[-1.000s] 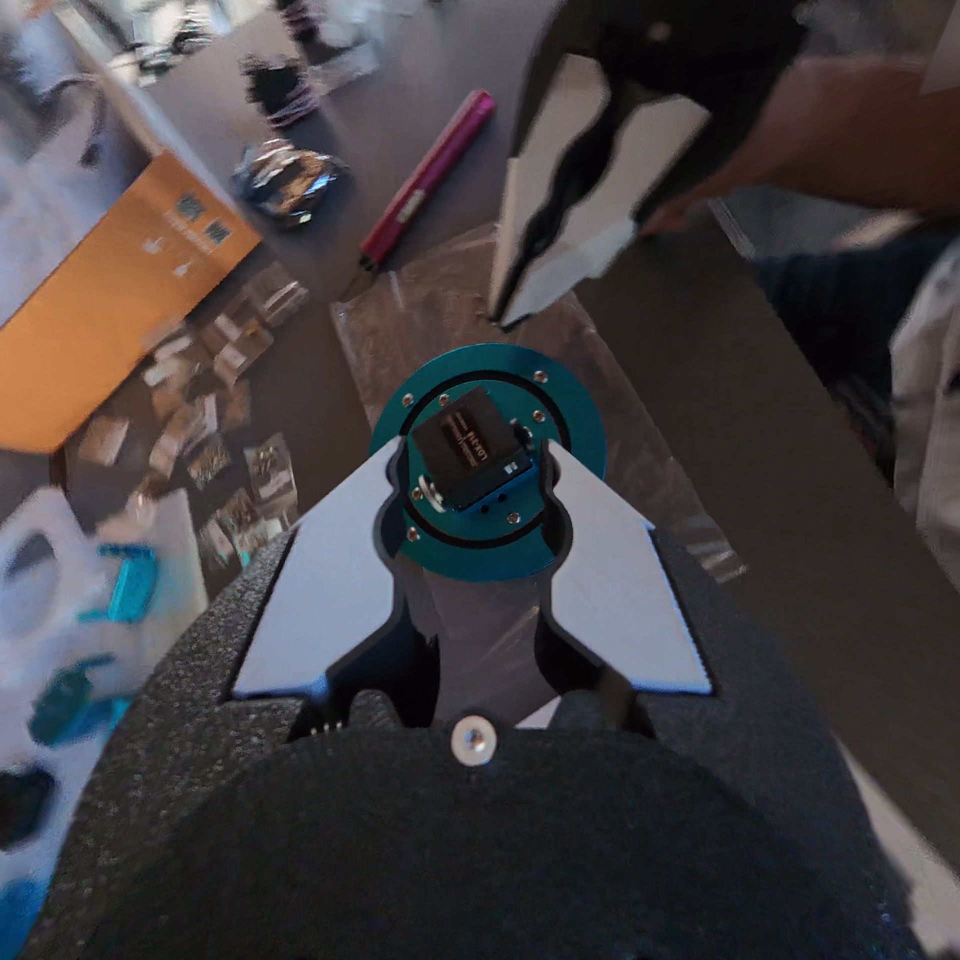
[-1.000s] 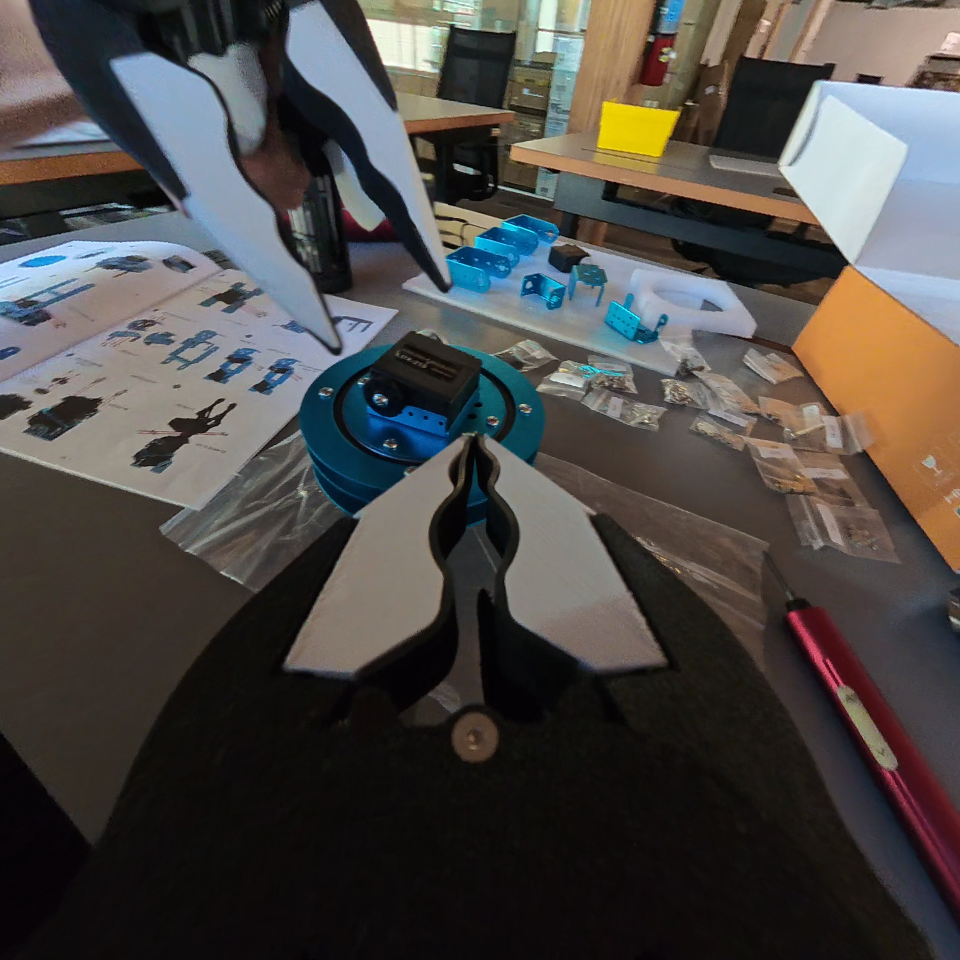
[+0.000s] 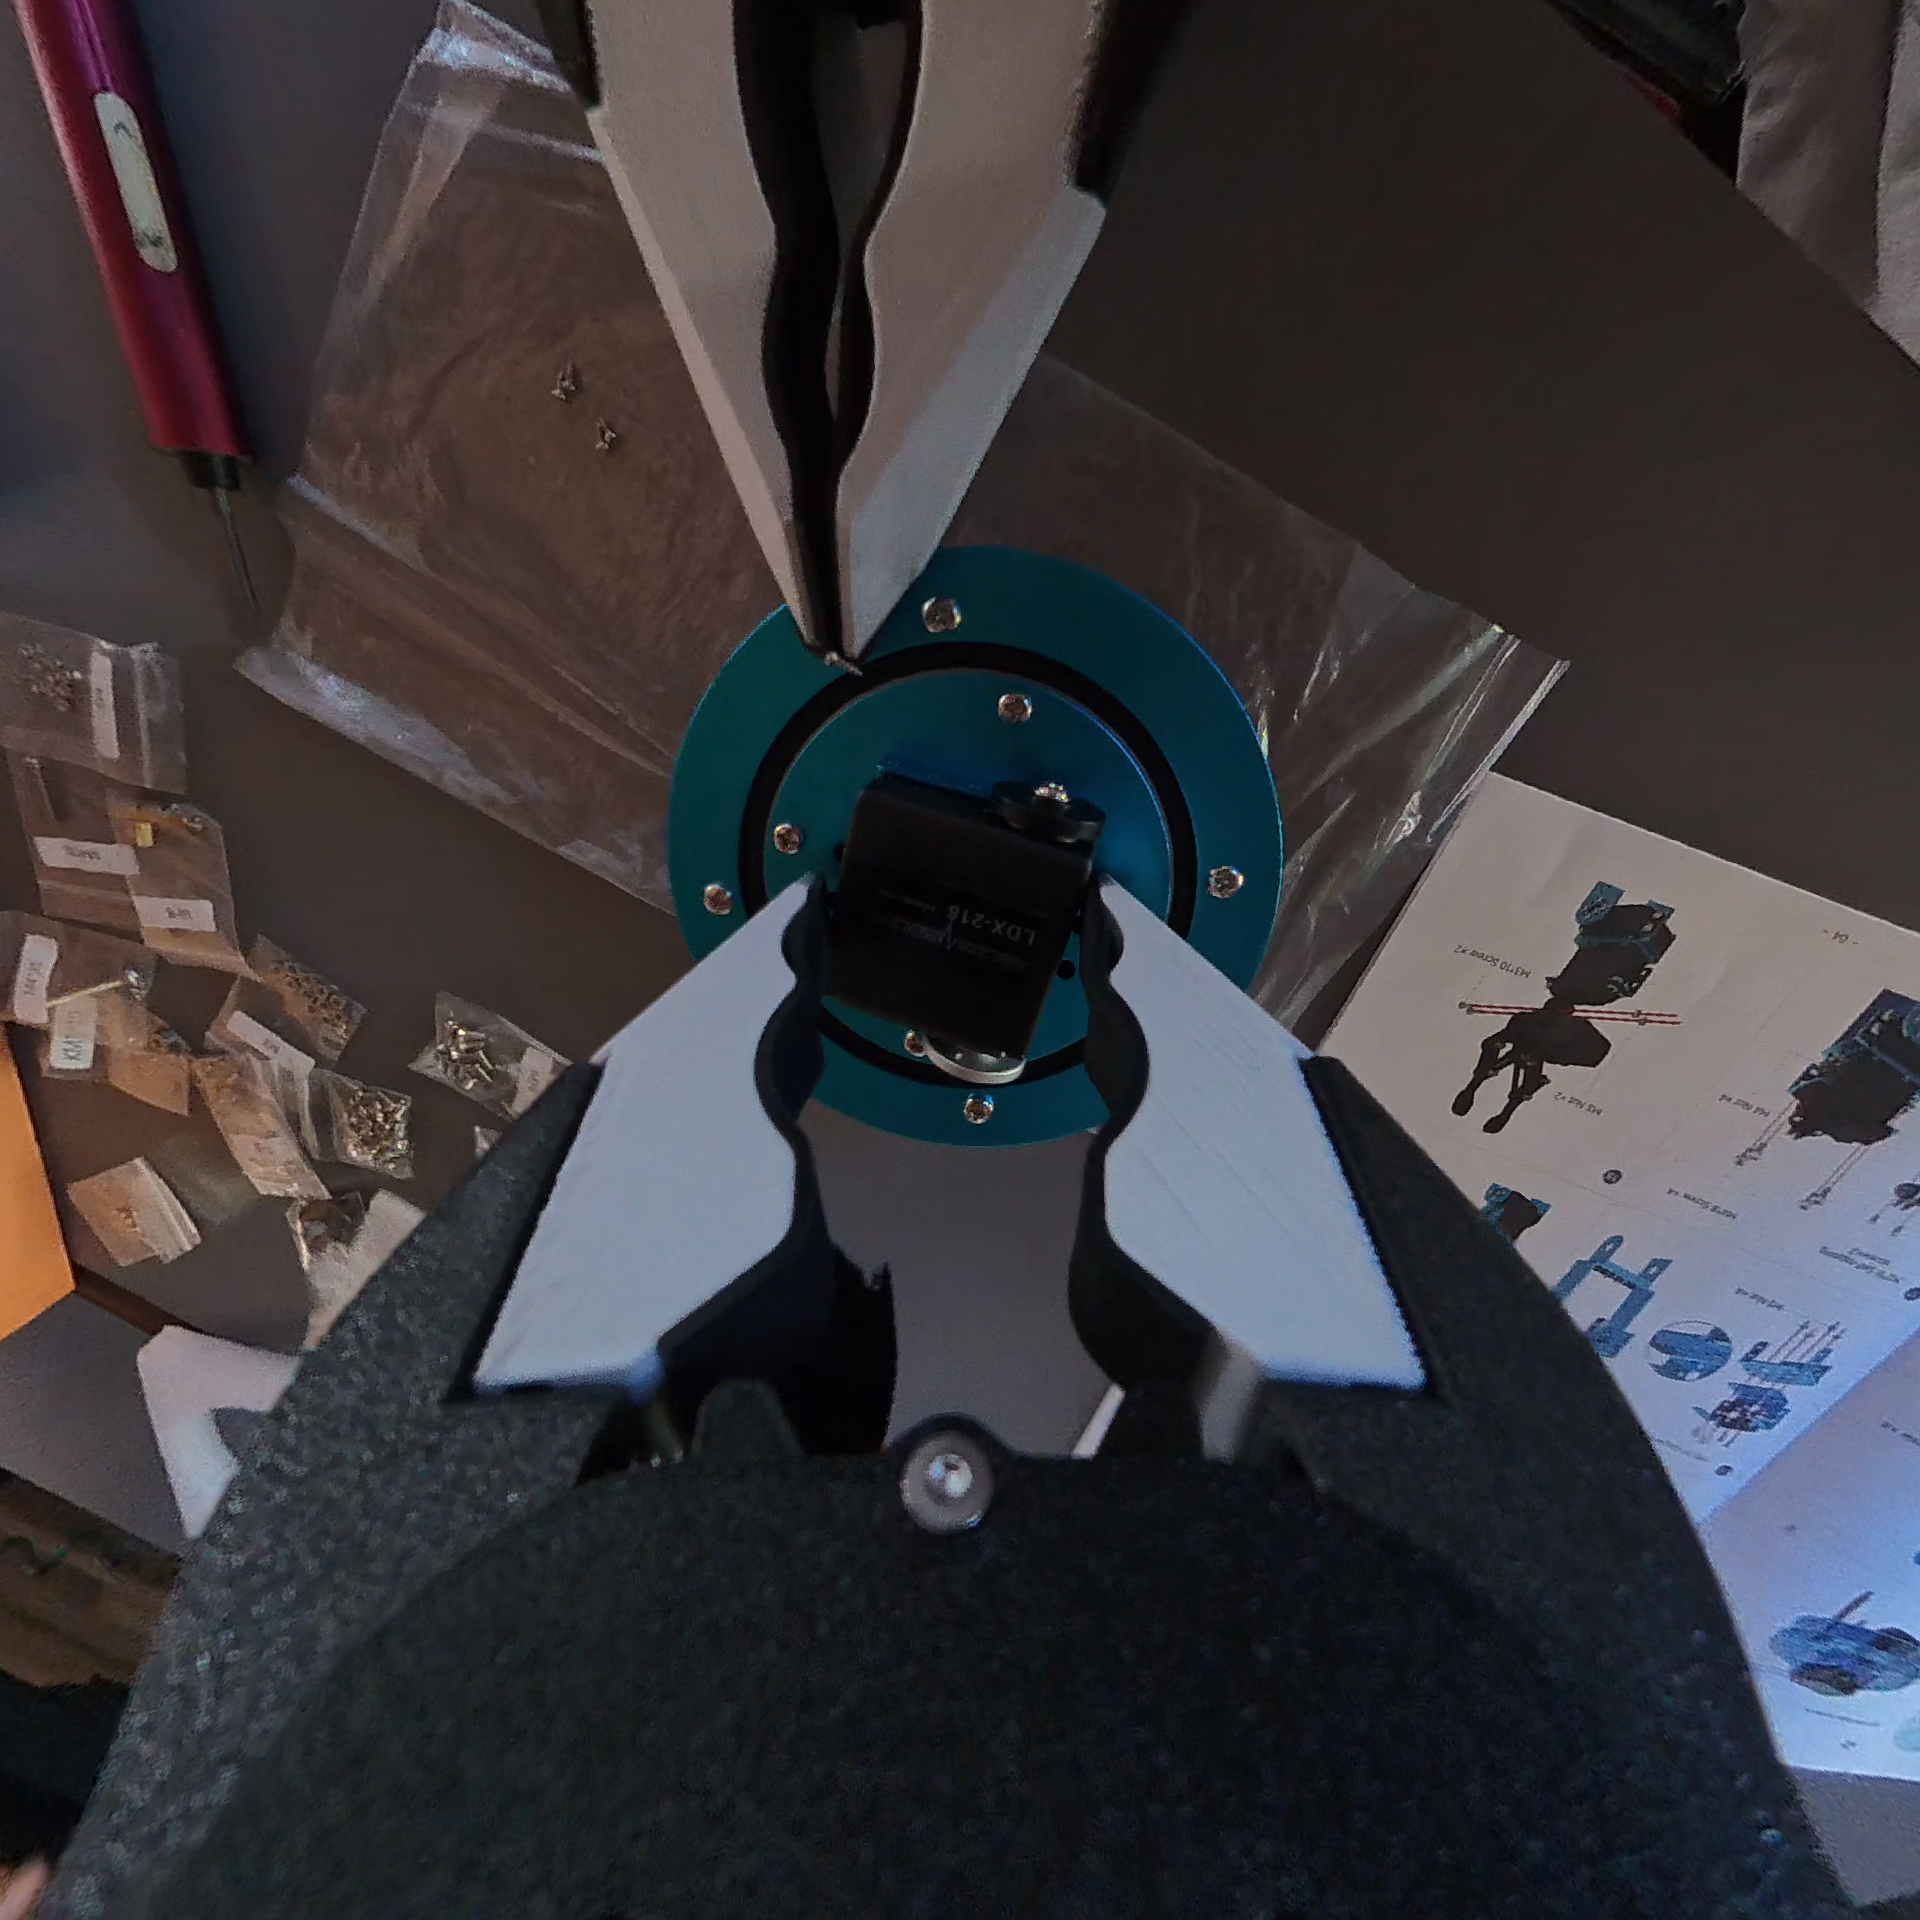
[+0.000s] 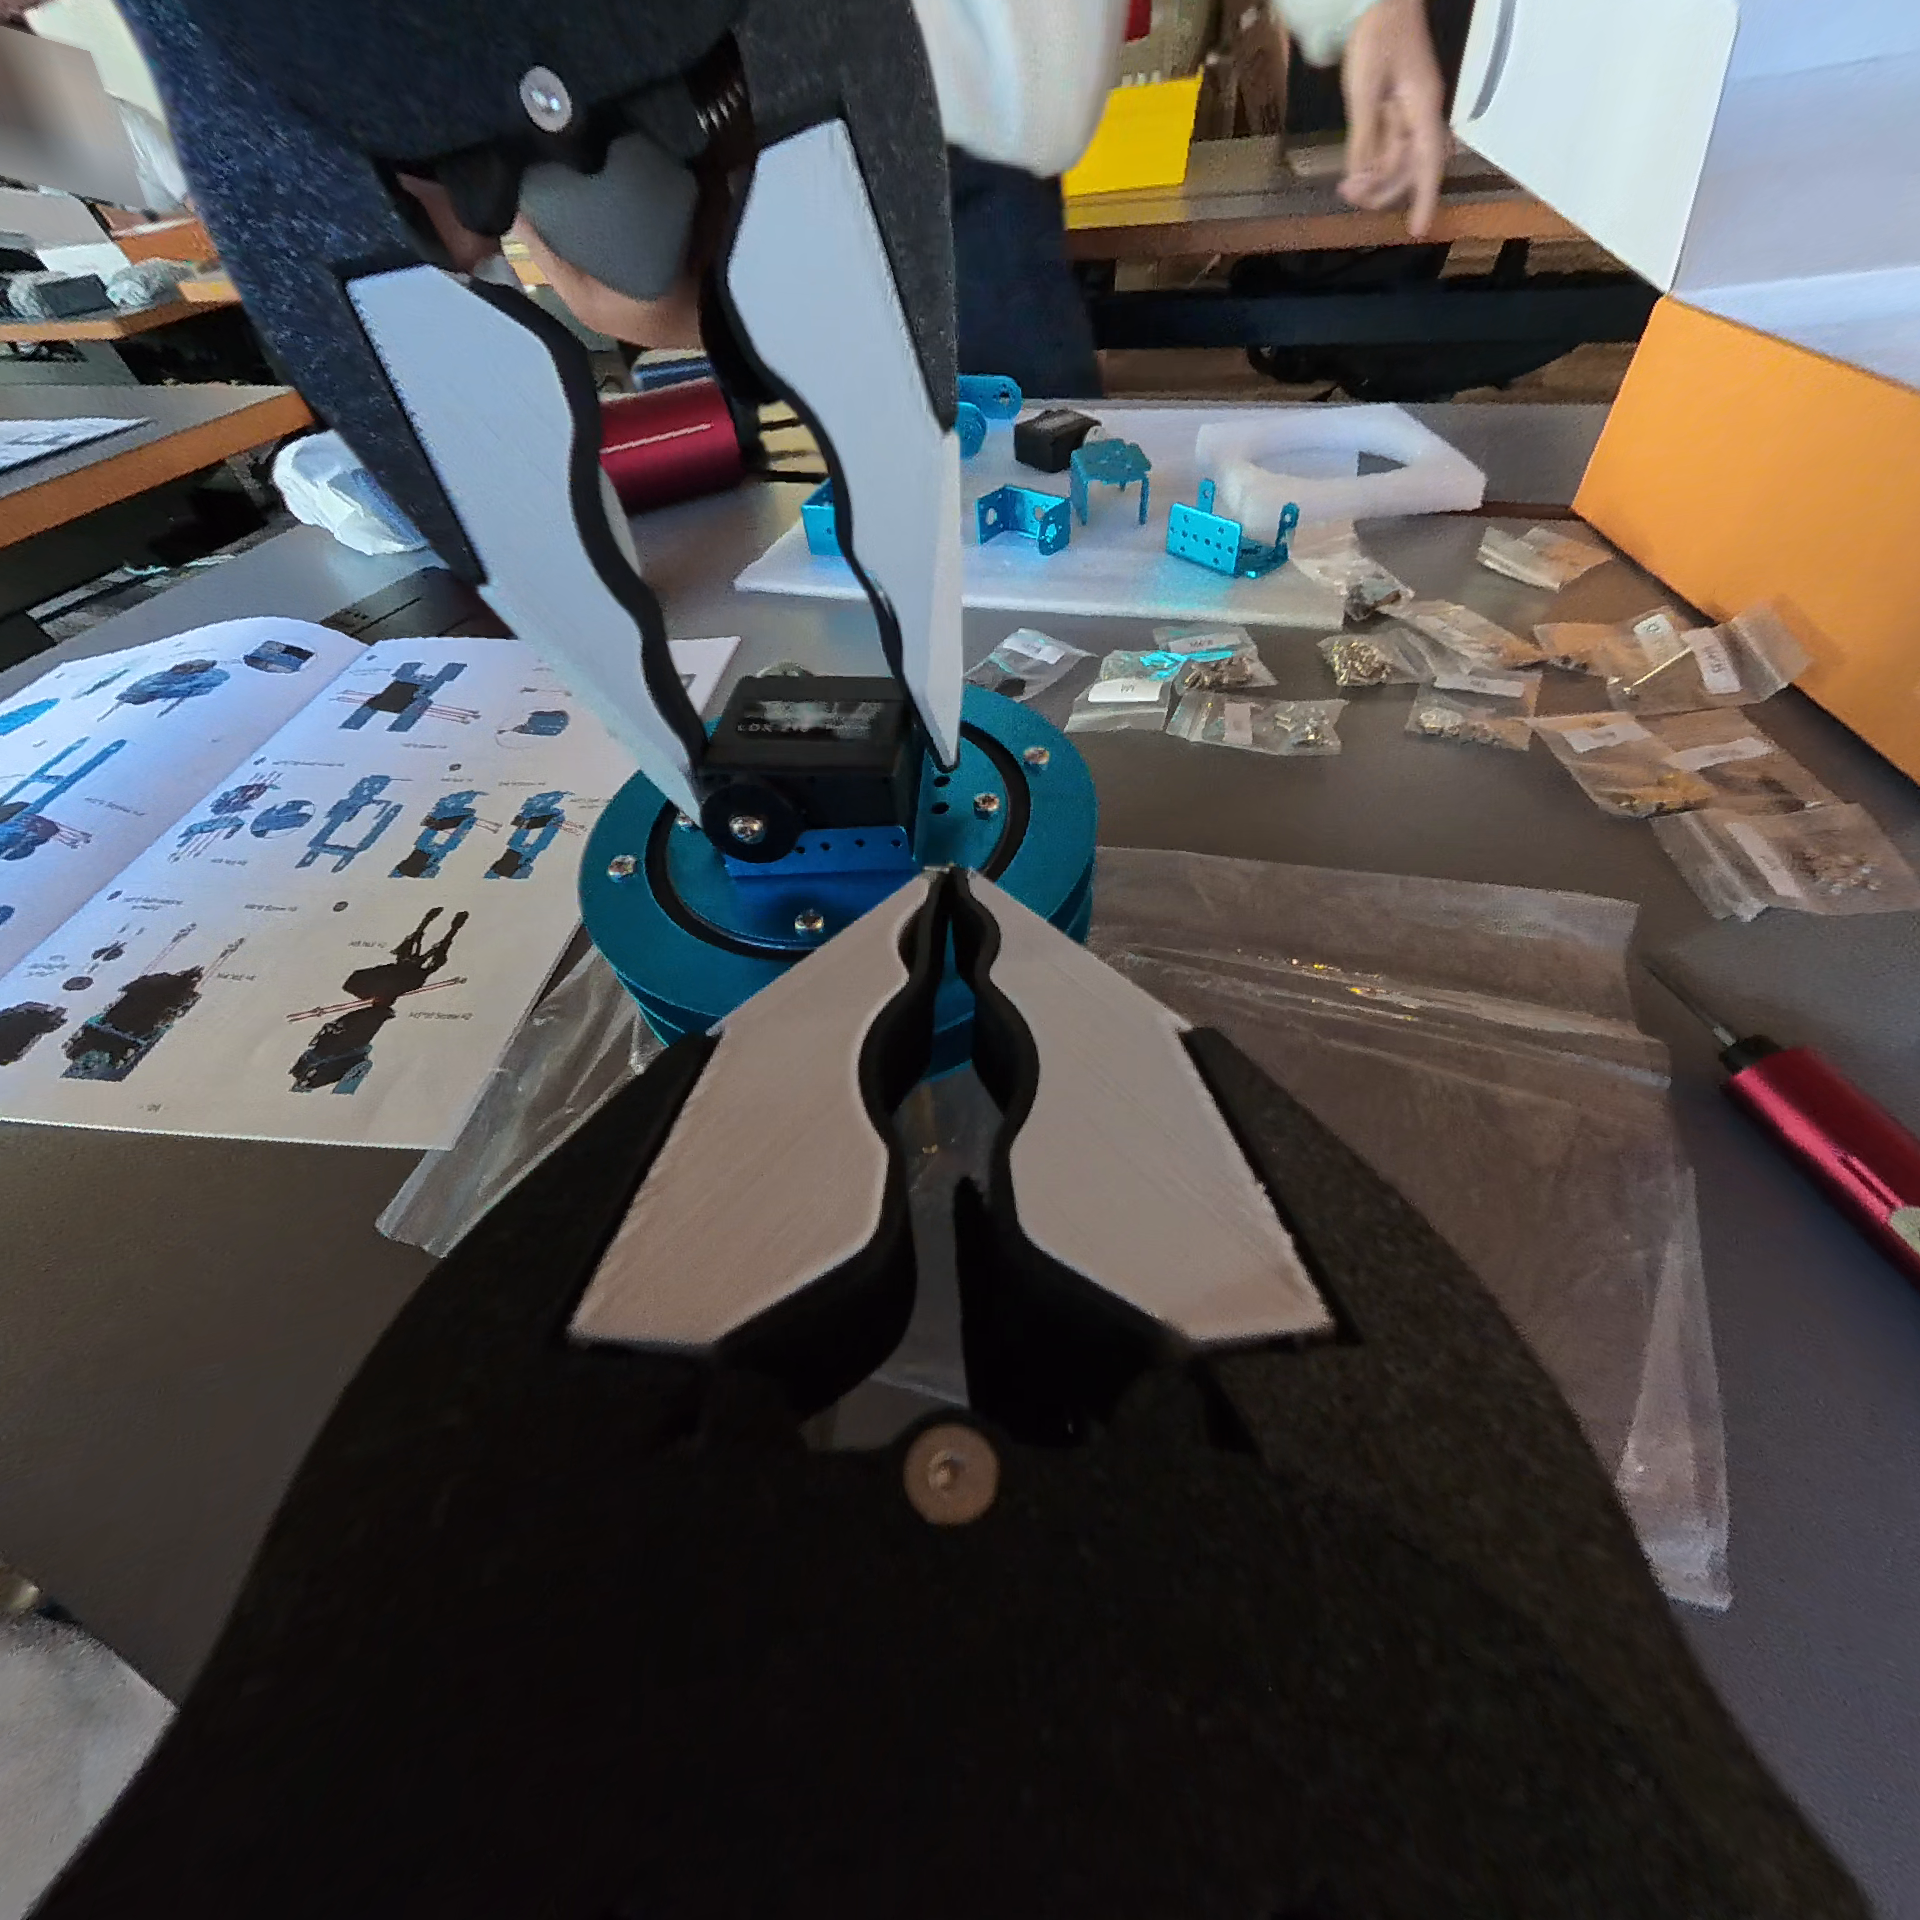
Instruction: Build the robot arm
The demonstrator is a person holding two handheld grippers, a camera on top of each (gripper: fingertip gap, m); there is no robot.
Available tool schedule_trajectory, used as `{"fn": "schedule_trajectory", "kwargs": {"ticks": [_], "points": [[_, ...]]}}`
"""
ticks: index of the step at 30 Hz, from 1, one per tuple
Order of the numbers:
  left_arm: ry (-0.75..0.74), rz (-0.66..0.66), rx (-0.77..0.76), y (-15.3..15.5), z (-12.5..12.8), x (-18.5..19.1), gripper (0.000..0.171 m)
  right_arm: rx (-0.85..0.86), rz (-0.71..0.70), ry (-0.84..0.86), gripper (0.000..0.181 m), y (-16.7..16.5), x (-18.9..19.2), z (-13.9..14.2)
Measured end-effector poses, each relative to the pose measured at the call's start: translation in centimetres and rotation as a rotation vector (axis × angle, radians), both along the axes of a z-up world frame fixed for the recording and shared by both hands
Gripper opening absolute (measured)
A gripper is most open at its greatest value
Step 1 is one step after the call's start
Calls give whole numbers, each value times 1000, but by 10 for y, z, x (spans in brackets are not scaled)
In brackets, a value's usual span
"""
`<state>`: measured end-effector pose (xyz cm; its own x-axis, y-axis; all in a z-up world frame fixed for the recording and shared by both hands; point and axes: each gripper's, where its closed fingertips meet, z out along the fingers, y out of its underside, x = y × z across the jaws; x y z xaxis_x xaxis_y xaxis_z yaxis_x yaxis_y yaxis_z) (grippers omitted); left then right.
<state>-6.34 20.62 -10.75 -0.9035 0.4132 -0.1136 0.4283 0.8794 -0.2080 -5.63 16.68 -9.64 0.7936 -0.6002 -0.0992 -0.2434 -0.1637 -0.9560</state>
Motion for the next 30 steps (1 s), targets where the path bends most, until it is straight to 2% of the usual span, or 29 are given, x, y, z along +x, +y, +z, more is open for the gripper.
{"fn": "schedule_trajectory", "kwargs": {"ticks": [5,11,15,17,18,20,22,24,30], "points": [[14,78,25,0,0,1,48,-1,4,16,0,2,1,-1],[-30,95,-10,-1,0,2,49,33,64,14,0,6,-6,4],[-68,145,-66,-1,9,2,55,124,104,28,0,1,-9,14],[-86,204,-156,-9,21,1,54,180,133,40,0,-1,-12,20],[-106,225,-217,-16,26,-2,48,217,150,50,0,-1,-14,24],[-210,229,-340,-26,35,-7,15,283,181,68,0,-2,-18,30],[-268,234,-418,-32,38,-15,12,331,210,32,0,-3,-23,39],[-195,325,-497,-37,39,-24,12,324,214,-68,0,-5,-27,46],[372,713,-829,-45,65,-39,11,117,177,-510,0,-5,-46,59]]}}
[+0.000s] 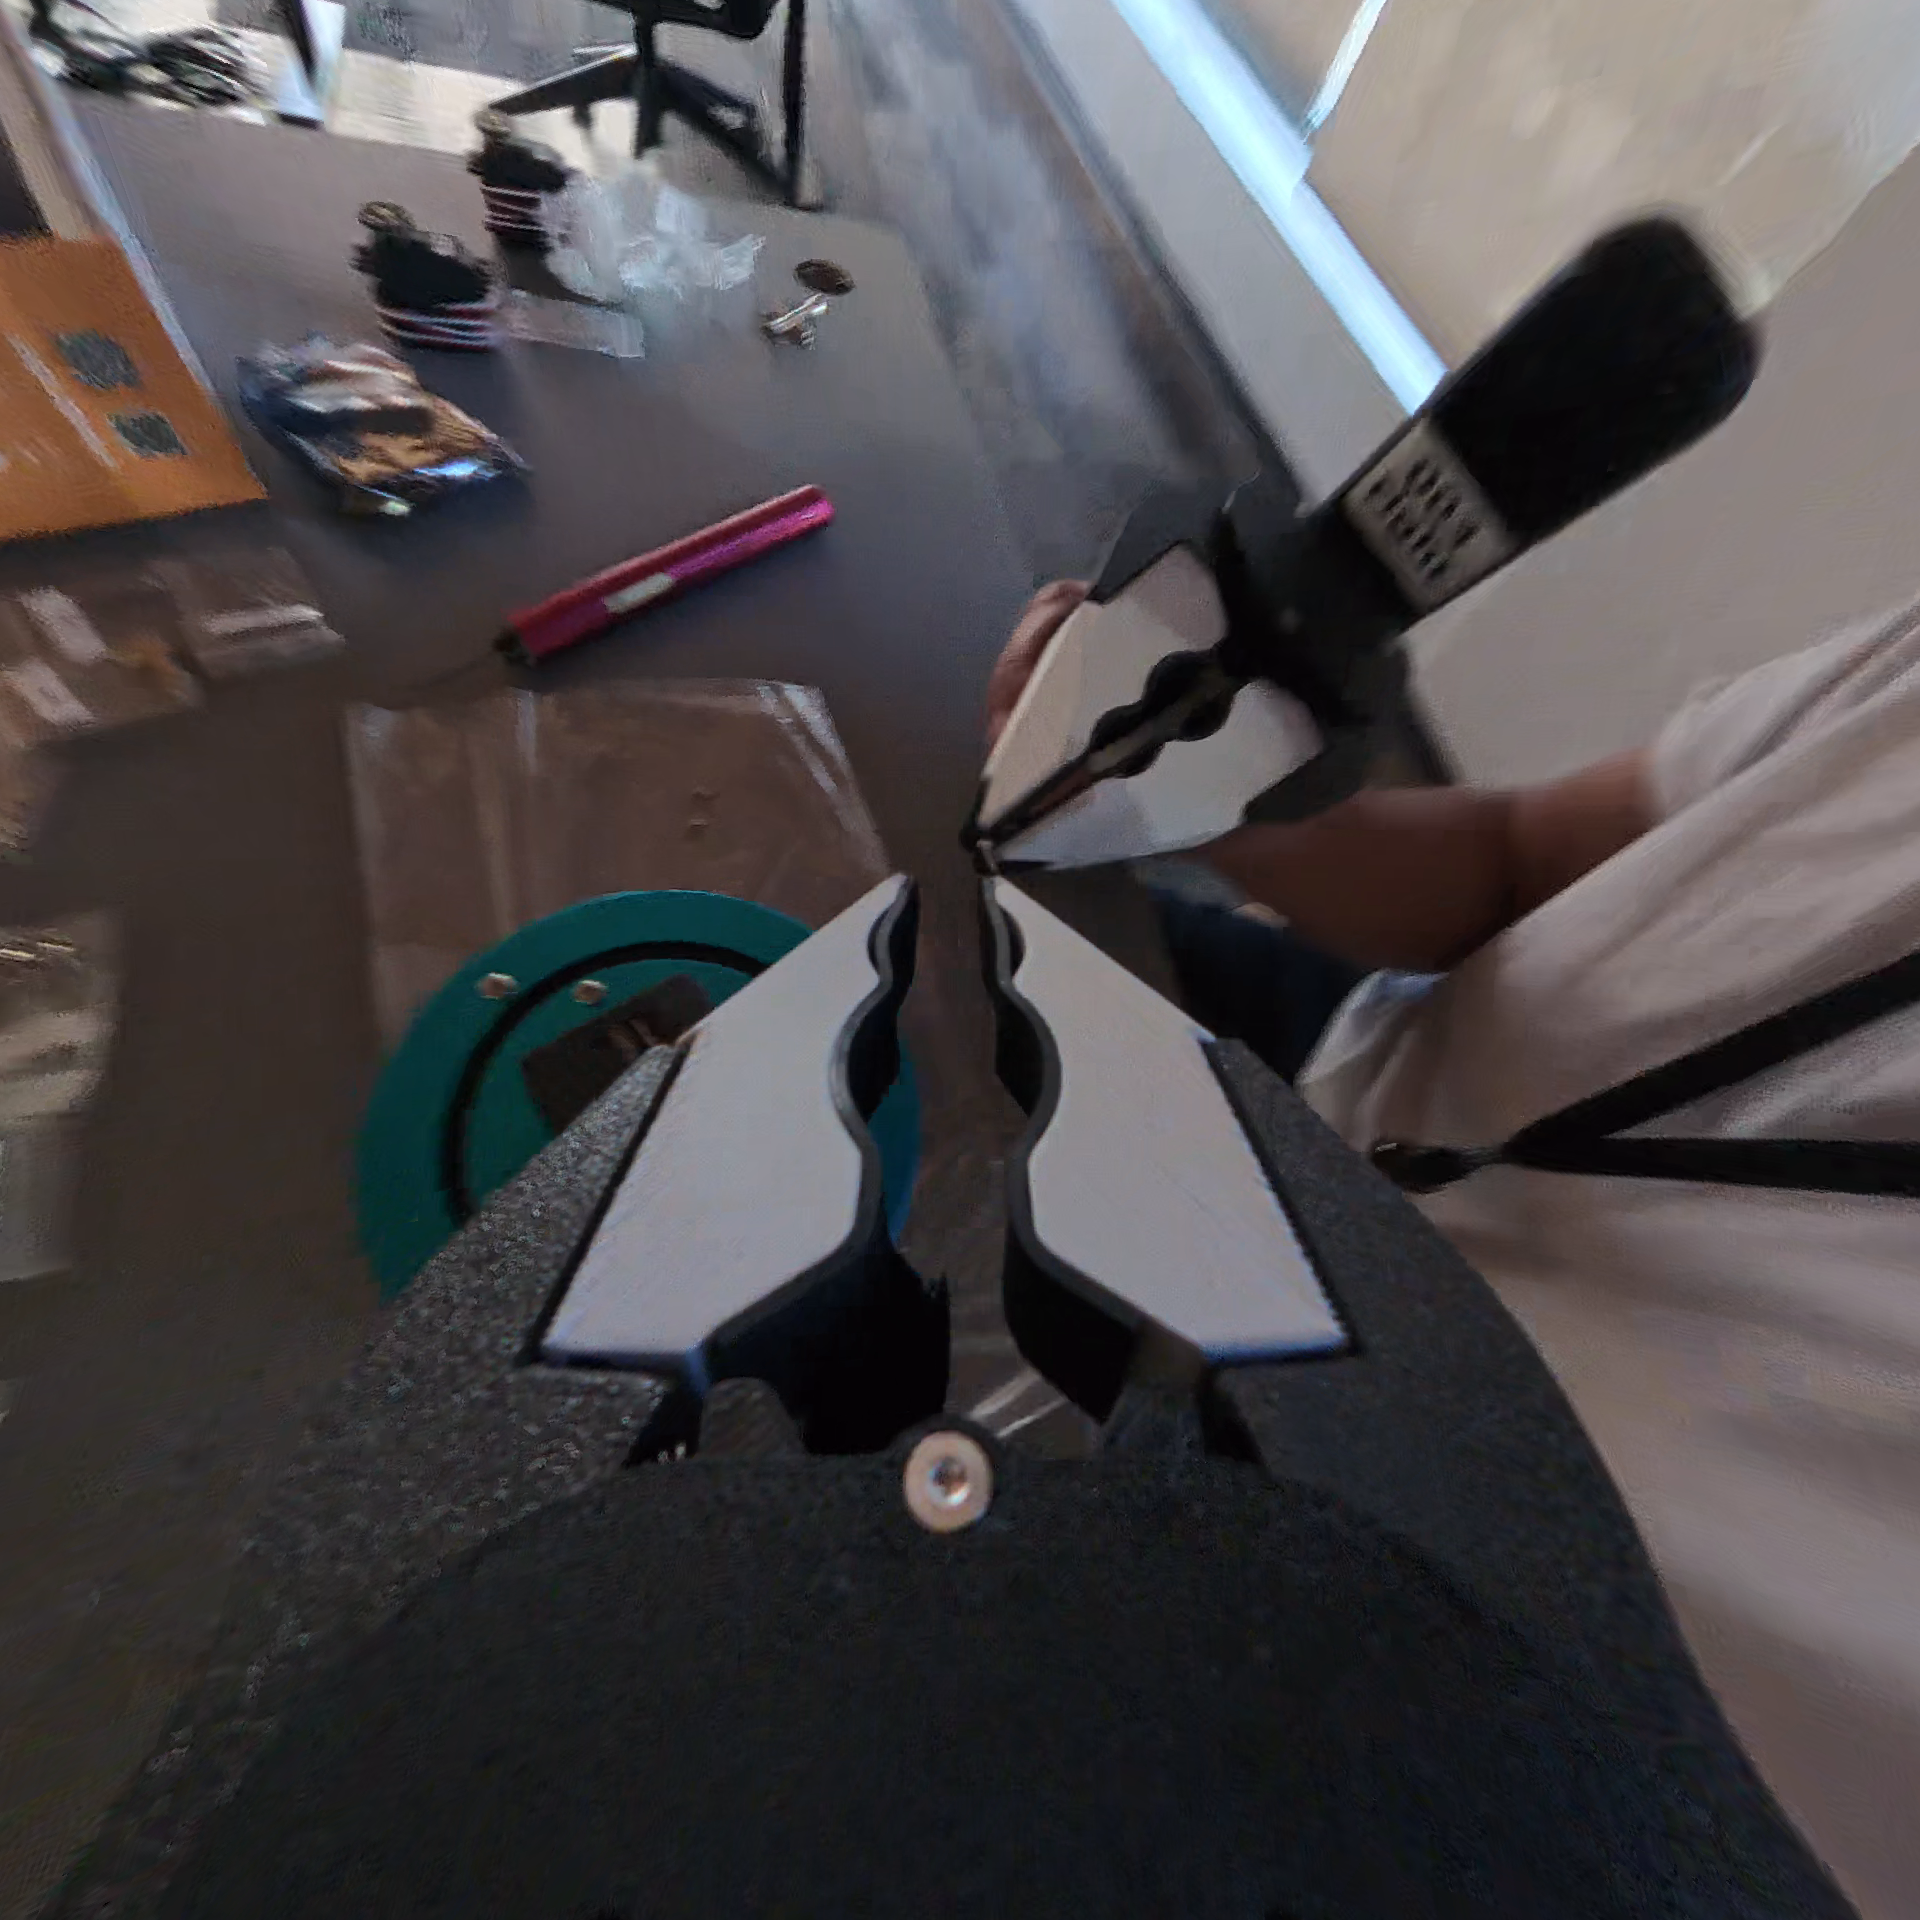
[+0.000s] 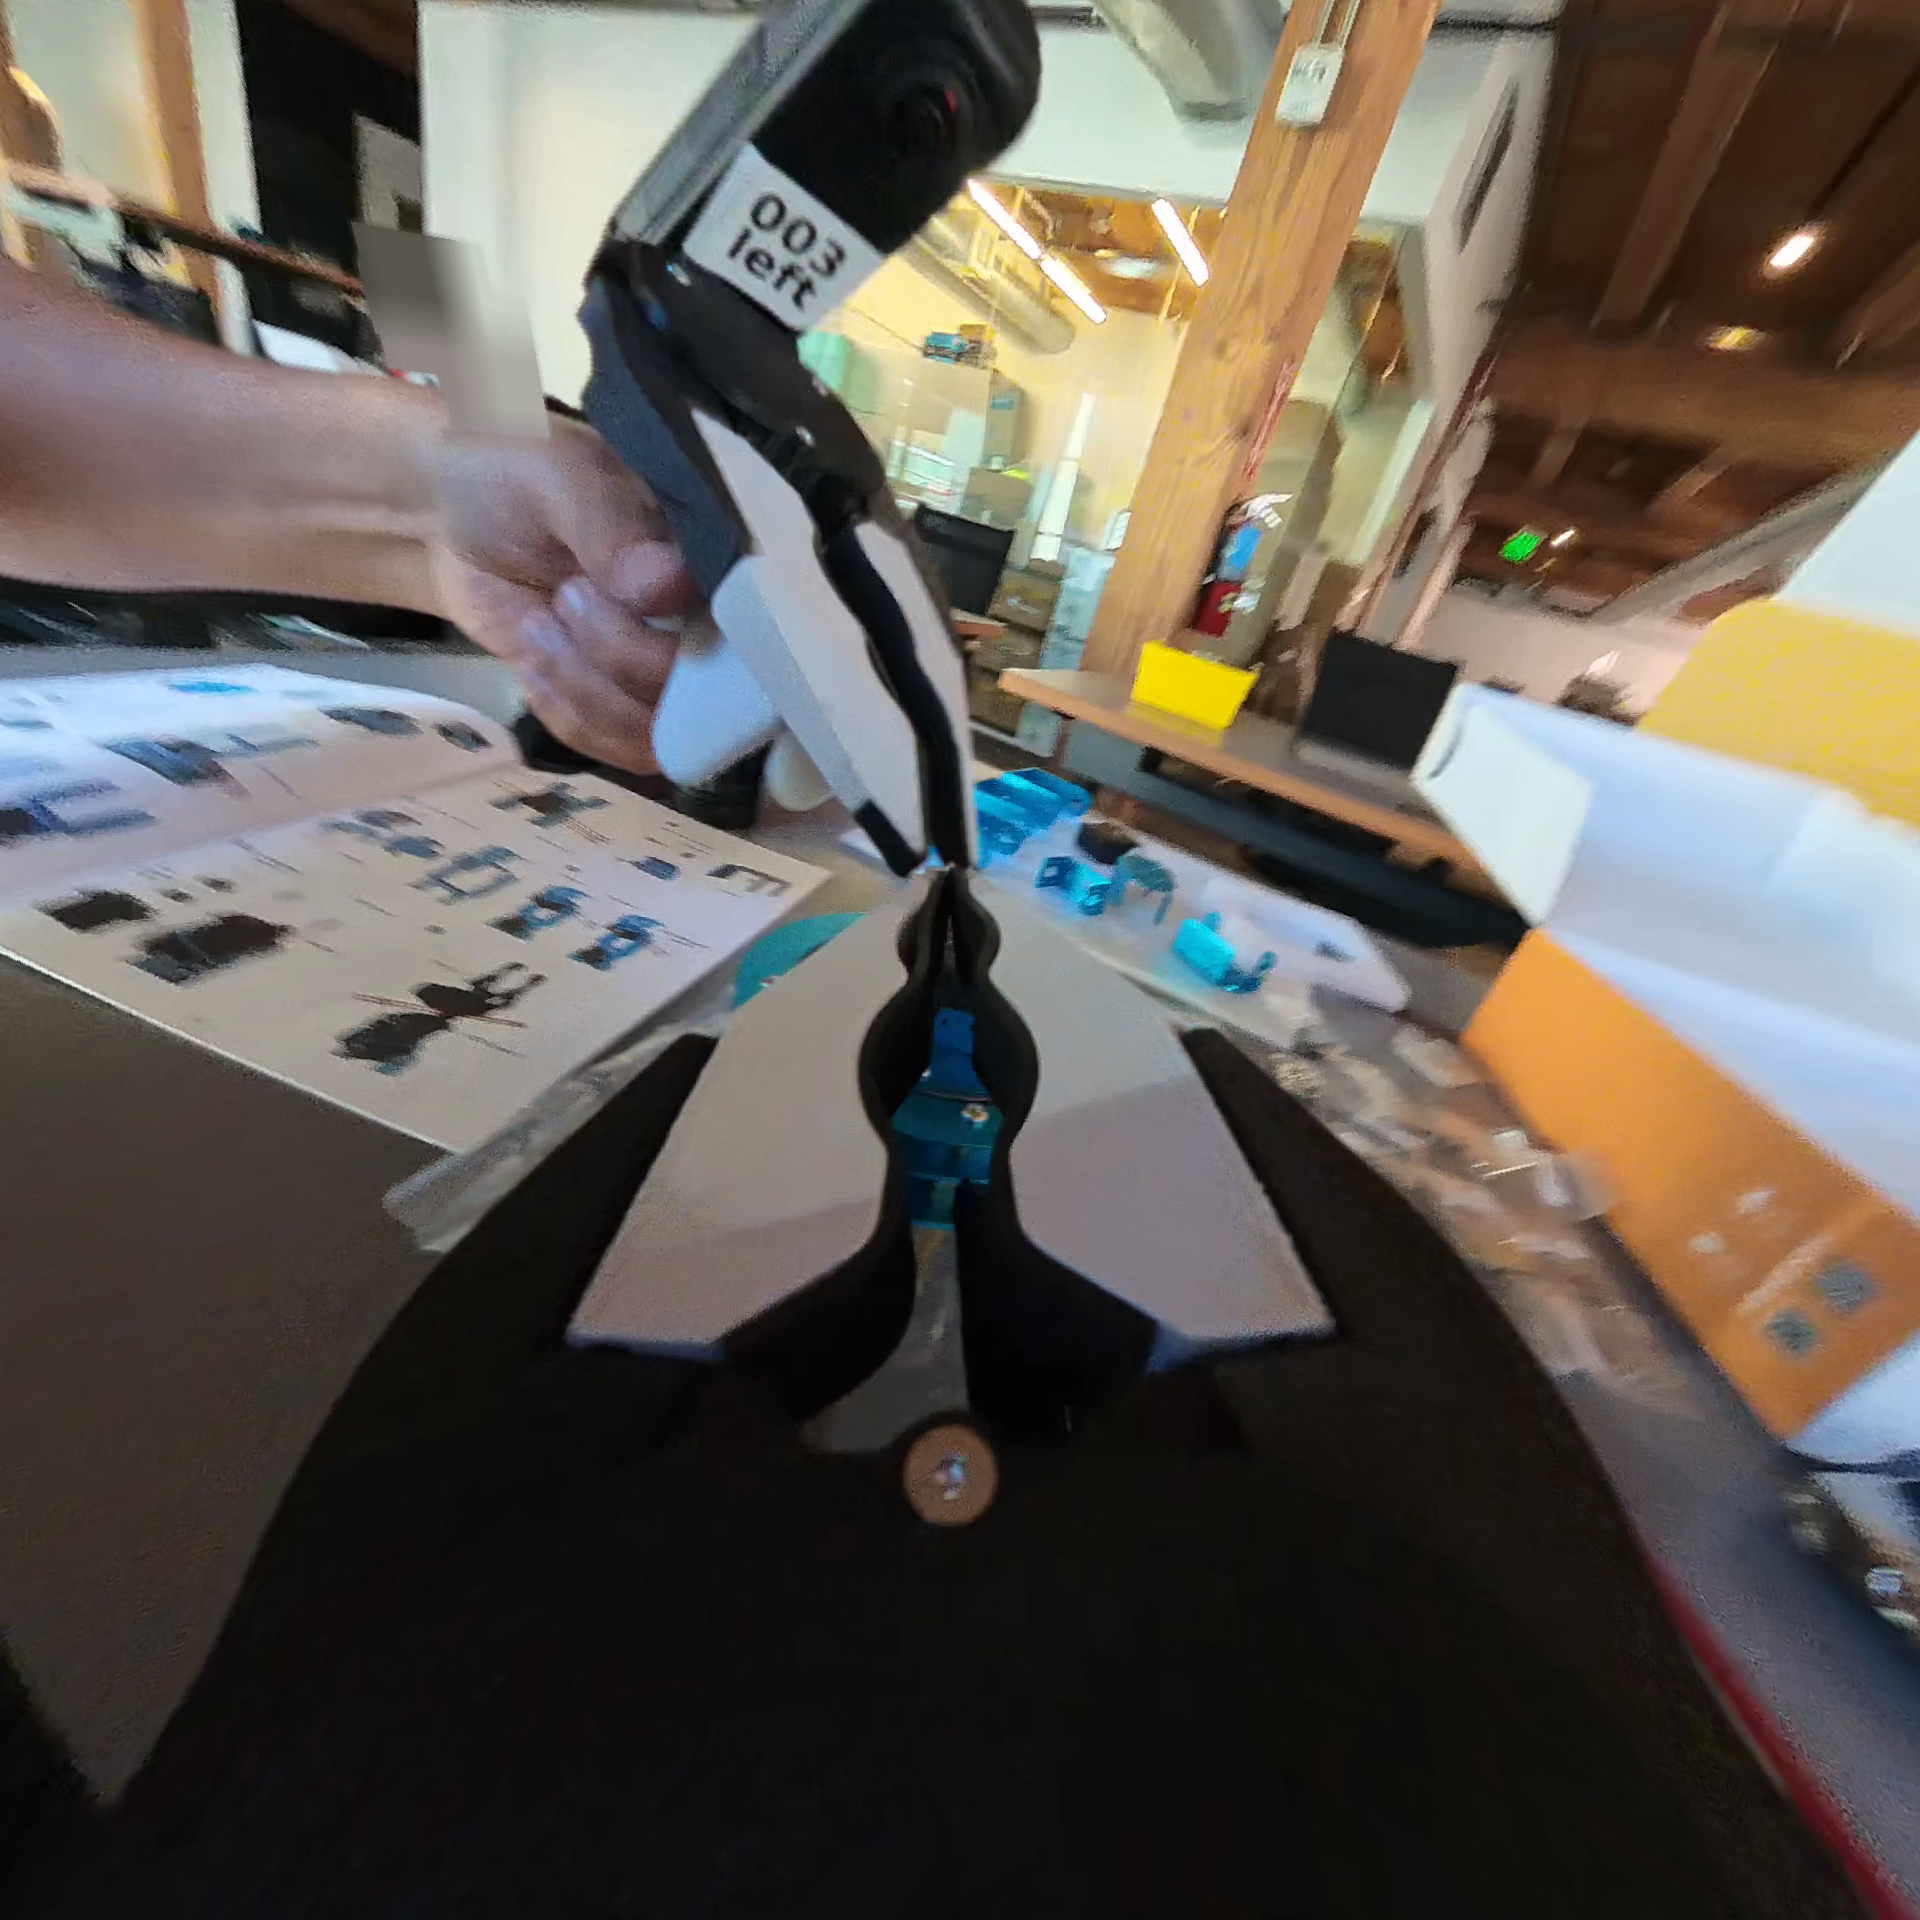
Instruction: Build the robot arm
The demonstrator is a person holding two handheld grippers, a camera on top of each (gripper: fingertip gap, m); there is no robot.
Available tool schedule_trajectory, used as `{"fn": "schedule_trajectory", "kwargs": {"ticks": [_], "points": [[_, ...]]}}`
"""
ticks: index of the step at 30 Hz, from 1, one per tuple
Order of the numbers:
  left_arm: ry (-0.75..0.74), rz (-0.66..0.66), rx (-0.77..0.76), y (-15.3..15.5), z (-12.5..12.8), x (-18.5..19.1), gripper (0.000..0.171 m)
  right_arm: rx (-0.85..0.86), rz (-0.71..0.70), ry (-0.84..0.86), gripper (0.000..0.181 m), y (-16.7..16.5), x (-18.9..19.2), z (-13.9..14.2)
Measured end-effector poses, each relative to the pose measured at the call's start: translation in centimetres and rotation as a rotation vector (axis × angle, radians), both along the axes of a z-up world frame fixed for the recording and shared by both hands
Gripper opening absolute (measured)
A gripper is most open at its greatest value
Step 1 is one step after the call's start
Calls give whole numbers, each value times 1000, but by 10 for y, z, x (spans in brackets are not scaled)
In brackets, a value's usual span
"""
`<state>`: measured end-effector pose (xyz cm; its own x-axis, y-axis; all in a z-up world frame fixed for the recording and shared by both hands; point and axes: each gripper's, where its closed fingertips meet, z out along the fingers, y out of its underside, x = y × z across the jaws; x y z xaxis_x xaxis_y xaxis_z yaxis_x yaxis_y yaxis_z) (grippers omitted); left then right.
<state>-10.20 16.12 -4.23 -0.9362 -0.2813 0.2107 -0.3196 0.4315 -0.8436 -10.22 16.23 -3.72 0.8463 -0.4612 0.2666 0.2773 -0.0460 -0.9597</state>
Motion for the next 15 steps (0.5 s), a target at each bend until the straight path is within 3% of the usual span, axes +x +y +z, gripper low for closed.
{"fn": "schedule_trajectory", "kwargs": {"ticks": [4,9,15], "points": [[164,-11,-157,1,4,-13,9,-48,-8,-104,0,6,-6,-1],[171,-22,-164,3,1,-18,3,-66,-28,-171,0,11,-10,-1],[177,-58,-159,6,-1,-25,0,-55,53,-158,0,14,-18,-3]]}}
